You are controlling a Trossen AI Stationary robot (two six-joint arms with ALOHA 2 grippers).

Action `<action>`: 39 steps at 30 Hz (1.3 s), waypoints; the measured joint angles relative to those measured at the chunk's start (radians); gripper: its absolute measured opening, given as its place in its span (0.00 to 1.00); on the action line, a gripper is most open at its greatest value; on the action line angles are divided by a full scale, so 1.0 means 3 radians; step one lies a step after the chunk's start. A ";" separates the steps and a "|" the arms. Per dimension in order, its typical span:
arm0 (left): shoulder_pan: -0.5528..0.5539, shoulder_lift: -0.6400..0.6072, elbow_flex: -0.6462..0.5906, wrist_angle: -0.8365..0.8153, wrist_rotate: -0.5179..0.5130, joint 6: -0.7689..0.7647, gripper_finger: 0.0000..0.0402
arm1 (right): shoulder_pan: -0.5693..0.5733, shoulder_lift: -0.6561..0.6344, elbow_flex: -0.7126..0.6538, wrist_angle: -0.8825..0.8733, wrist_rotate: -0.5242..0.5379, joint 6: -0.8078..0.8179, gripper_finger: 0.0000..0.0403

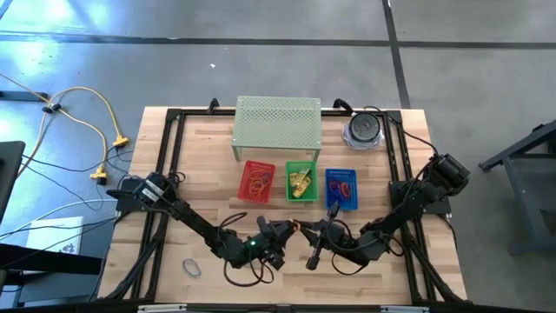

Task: Pick & Place Office Desk Supplies
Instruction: Put the orange rubber band into the red bin

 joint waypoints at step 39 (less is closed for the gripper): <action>-0.0329 -0.0424 -0.0001 -0.1034 -0.0271 -0.1668 0.00 | 0.0423 0.0000 0.0000 -0.0025 0.0781 -0.0568 0.74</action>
